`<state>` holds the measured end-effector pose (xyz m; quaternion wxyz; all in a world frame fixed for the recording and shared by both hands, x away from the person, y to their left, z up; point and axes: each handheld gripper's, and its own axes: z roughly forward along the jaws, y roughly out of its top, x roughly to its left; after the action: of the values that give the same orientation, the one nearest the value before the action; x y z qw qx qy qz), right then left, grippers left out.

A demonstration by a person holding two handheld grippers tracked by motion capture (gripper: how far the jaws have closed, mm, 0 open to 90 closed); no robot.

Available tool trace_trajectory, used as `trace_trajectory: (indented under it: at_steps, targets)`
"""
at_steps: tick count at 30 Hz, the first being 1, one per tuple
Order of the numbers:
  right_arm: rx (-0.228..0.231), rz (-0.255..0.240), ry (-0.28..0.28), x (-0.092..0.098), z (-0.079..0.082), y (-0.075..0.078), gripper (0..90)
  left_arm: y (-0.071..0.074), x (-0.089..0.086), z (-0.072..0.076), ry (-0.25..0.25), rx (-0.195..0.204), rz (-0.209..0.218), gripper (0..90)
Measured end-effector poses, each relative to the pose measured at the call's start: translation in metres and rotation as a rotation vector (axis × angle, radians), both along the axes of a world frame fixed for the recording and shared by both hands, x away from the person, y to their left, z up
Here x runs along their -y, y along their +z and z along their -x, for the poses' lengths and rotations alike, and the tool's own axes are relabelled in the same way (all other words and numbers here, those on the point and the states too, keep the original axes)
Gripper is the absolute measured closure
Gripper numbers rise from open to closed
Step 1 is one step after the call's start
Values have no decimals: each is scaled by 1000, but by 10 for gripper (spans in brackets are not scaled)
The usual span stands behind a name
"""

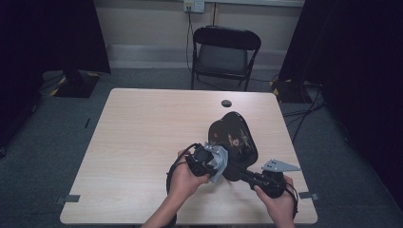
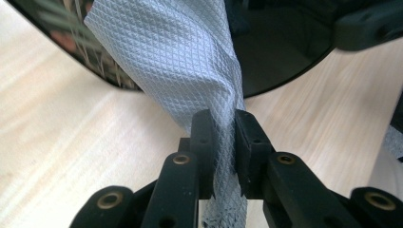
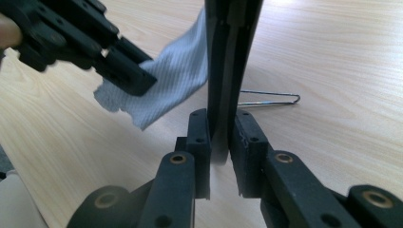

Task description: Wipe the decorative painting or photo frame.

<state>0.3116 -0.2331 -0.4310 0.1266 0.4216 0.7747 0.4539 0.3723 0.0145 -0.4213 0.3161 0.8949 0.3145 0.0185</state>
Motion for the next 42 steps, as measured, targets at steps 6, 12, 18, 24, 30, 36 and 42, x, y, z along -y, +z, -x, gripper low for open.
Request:
trace_trajectory:
  at_steps: [6,12,18,24,30,36,42]
  targets:
    - [0,4,0,0,0,0,796,-22,-1,1,12,-42,-32,795]
    - [-1,2,0,0,0,0,796,-36,-4,2,20,-65,-66,795]
    - [2,7,8,0,0,0,792,-31,-8,4,10,-68,-75,795]
    - [-2,11,6,1,0,-1,779,4,-15,3,13,-22,-6,794]
    - [-5,16,10,0,0,-1,784,58,-14,4,2,73,41,794]
    - [-6,12,9,0,0,-2,793,110,-6,11,-28,180,100,795]
    - [-9,14,8,0,0,-1,795,115,8,13,-57,182,111,795]
